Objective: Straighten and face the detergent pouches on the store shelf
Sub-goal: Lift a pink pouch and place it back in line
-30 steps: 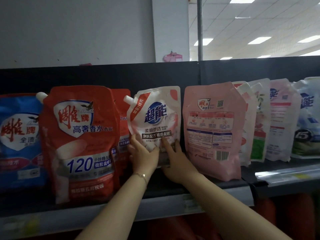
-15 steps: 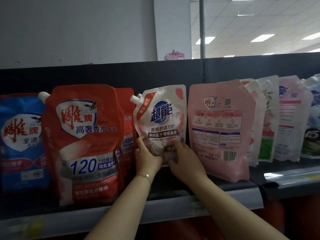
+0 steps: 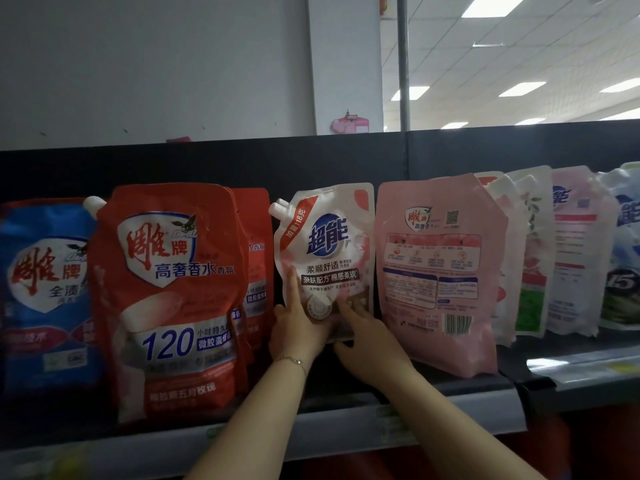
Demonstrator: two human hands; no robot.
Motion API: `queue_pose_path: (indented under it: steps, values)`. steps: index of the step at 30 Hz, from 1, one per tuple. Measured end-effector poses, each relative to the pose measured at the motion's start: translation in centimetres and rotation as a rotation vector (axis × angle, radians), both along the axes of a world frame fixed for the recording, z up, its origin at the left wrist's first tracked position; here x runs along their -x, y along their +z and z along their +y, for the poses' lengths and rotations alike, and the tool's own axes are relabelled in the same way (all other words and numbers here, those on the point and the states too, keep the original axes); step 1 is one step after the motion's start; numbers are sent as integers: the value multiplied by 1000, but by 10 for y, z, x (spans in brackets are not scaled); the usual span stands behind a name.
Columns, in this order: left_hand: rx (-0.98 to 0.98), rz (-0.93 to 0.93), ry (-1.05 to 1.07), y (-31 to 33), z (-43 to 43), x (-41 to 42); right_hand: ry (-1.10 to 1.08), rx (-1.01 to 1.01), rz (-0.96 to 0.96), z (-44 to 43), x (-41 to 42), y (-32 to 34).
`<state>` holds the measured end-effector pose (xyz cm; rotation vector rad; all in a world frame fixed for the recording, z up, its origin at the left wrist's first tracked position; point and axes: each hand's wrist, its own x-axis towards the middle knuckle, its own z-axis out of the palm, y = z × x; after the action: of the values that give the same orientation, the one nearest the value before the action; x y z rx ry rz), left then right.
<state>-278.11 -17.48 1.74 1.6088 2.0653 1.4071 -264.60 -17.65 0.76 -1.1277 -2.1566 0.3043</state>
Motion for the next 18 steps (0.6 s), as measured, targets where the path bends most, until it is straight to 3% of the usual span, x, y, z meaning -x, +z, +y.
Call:
queue_pose_path:
  steps: [6, 10, 15, 18]
  values:
    - [-22, -120, -36, 1, 5, 6, -22, 34, -169, 5, 0, 0]
    - [-74, -102, 15, 2, 8, 2, -13, 66, -195, 13, 2, -4]
    - [-119, -23, 85, -1, 10, 0, 68, 145, -92, 18, 3, -8]
    - [-187, 85, 125, -4, 10, 0, 90, 83, 13, 11, 2, -3]
